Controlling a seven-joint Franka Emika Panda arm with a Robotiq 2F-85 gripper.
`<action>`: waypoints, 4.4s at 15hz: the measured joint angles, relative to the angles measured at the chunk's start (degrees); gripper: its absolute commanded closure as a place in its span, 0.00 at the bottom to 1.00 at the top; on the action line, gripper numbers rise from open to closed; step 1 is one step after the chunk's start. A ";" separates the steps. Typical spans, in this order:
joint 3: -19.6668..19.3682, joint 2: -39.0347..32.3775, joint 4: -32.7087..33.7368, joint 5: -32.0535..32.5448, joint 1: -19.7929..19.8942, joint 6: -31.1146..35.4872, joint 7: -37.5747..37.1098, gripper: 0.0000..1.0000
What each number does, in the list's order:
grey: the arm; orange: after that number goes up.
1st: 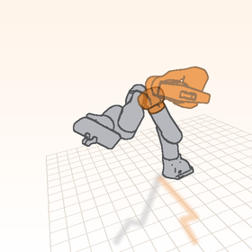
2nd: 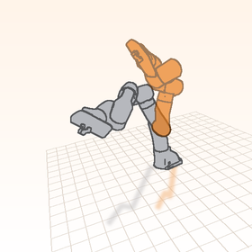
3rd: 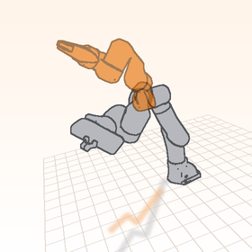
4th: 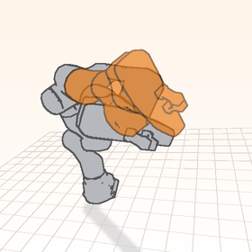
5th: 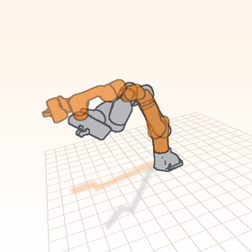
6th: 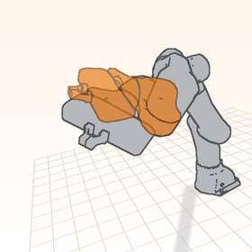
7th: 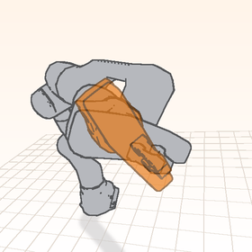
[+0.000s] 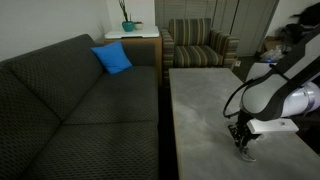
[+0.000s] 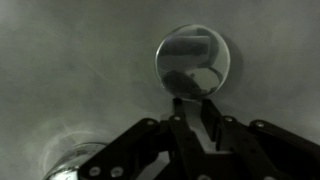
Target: Use the silver lid to cover the silver tin
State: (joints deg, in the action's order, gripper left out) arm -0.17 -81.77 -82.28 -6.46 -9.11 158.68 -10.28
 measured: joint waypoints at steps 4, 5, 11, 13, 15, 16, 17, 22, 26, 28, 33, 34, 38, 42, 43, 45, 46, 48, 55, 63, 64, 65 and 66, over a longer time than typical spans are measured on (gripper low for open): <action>0.69 -0.82 1.23 0.00 -0.53 0.00 -0.73 0.12; 1.03 -1.10 1.67 0.00 -0.48 -0.12 -0.73 0.05; 2.14 -2.12 2.12 -0.12 -0.02 -1.10 -0.72 0.00; 2.27 -1.93 1.66 -0.36 0.29 -1.10 -0.73 0.00; 2.25 -1.94 1.68 -0.37 0.29 -1.15 -0.98 0.00; 2.17 -1.95 1.72 -0.36 0.18 -1.18 -1.24 0.00; 1.98 -1.96 1.73 -0.35 -0.06 -1.18 -1.53 0.00; -0.99 -1.79 1.77 -0.30 -3.40 -1.11 -5.69 0.00; -1.08 -1.83 1.87 -0.30 -3.53 -1.16 -5.89 0.00; -1.11 -1.93 2.07 -0.30 -3.55 -1.33 -6.08 0.00; -1.81 -1.97 2.14 -0.30 -4.44 -1.56 -8.46 0.00; -2.10 -1.92 2.09 -0.30 -4.84 -1.62 -9.13 0.00; -3.30 -1.78 1.88 -0.30 -6.41 -1.80 -11.62 0.00; -3.42 -1.75 1.82 -0.38 -6.51 -1.81 -12.00 0.00; -3.41 -1.75 1.81 -0.42 -6.44 -1.81 -12.00 0.00; -3.31 -1.75 1.80 -0.49 -6.20 -1.81 -12.00 0.00; -3.26 -1.75 1.78 -0.54 -6.08 -1.81 -12.00 0.00; -3.12 -1.74 1.75 -0.67 -5.78 -1.81 -12.00 0.00; -0.44 -1.76 1.26 -3.29 -1.92 -1.31 -10.50 0.00; 0.99 -1.78 1.10 -4.89 0.40 -1.93 -10.10 0.00; 1.09 -1.78 1.18 -4.90 0.63 -2.39 -10.05 0.00; 1.24 -1.78 1.32 -4.90 1.00 -3.13 -9.57 0.00; 1.41 -1.78 1.50 -4.89 1.57 -4.24 -8.62 0.00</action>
State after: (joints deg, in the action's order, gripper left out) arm 1.24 -83.55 -80.78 -11.36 -7.54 154.43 -18.90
